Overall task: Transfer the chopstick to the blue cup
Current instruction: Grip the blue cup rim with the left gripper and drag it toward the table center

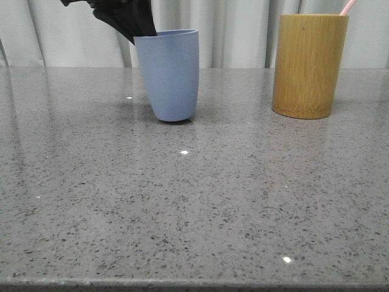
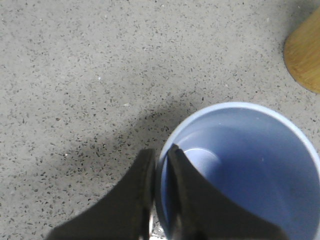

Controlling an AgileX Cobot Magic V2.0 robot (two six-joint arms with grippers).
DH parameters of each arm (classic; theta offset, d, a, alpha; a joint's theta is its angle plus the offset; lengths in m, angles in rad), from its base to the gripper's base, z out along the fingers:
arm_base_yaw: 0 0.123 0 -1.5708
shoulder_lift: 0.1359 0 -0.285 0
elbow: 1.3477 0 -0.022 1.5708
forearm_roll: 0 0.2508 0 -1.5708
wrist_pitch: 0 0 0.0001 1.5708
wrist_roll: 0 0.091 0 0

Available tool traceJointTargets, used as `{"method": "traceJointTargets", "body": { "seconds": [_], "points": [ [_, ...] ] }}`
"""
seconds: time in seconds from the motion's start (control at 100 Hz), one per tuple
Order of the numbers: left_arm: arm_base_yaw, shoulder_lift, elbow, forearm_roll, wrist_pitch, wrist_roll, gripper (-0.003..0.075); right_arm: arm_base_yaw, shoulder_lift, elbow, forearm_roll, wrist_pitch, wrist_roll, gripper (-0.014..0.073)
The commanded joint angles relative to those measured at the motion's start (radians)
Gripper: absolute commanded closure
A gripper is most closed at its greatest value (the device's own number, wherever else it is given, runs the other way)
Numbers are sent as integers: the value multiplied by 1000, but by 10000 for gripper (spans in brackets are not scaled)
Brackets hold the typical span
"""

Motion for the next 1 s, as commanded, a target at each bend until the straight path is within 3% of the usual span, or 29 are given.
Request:
{"method": "traceJointTargets", "body": {
  "seconds": [0.0, 0.24, 0.36, 0.53, 0.62, 0.99],
  "points": [
    [-10, -45, -36, -10, -48, -7, 739, -4, 12, -31, -5, -72, -10, 84],
    [-10, -45, -36, -10, -24, -3, 699, -4, 12, -31, -5, -73, -10, 84],
    [-10, -45, -36, -10, -15, -3, 557, -4, 12, -31, -5, -73, -10, 84],
    [-10, -45, -36, -19, -15, -3, 283, -4, 12, -31, -5, -72, -10, 84],
    [-10, -45, -37, -30, -15, -3, 203, -4, 12, -31, -5, -71, -10, 84],
    [-3, -94, -111, -48, 73, -18, 194, -4, 12, -31, -5, -66, -10, 84]
  ]
}}
